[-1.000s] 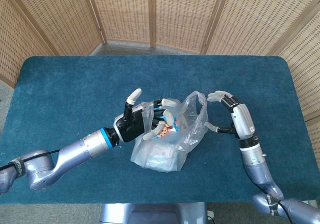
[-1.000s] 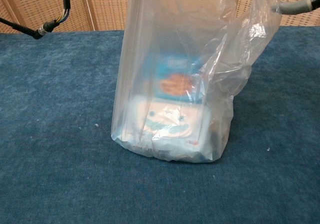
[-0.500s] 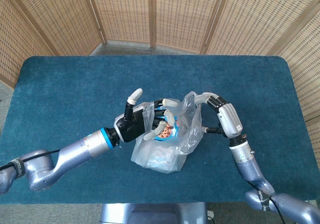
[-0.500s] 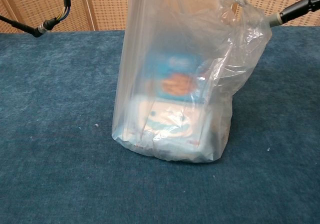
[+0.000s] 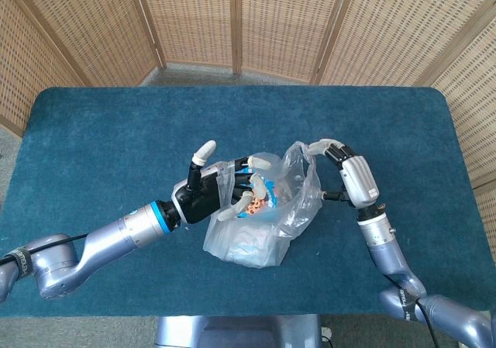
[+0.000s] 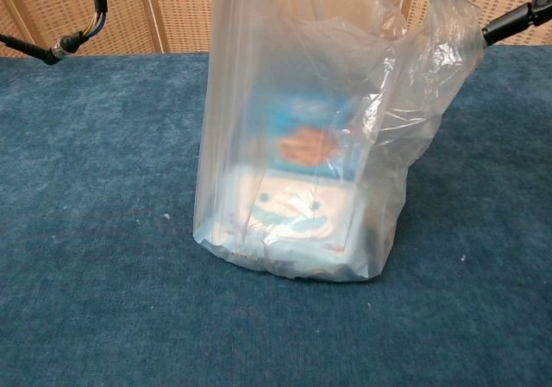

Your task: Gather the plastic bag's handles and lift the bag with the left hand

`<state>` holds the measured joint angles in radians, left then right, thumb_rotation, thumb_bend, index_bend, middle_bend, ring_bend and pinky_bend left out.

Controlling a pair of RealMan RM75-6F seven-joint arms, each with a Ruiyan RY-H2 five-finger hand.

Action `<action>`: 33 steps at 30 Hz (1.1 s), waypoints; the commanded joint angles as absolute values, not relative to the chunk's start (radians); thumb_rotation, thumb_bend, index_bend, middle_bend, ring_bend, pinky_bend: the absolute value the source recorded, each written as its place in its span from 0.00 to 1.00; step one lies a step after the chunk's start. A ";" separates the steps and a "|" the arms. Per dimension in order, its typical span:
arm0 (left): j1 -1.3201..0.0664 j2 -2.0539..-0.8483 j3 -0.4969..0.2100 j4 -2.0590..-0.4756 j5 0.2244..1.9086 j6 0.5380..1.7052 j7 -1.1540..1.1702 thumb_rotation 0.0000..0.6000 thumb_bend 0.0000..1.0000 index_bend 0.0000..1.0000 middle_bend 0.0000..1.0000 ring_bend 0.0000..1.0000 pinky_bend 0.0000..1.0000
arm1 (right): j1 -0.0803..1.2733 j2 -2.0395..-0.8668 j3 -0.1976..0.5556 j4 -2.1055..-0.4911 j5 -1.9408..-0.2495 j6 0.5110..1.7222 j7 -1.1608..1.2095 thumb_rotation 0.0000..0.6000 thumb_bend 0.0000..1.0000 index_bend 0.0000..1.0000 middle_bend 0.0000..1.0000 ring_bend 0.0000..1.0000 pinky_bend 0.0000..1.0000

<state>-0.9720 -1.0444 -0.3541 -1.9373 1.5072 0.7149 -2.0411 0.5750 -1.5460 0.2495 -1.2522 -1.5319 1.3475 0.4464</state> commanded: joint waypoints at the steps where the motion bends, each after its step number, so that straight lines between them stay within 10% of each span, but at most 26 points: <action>1: -0.972 -1.041 -0.348 -1.934 1.513 0.719 -2.048 0.00 0.17 0.28 0.50 0.67 0.86 | 0.575 -1.548 0.248 -1.241 -1.531 1.354 0.447 1.00 0.12 0.30 0.29 0.23 0.24; 33: -1.031 -1.107 -0.360 -1.884 1.461 0.700 -2.026 0.00 0.17 0.28 0.50 0.67 0.86 | 0.632 -1.620 0.306 -1.395 -1.452 1.329 0.517 1.00 0.08 0.28 0.28 0.23 0.19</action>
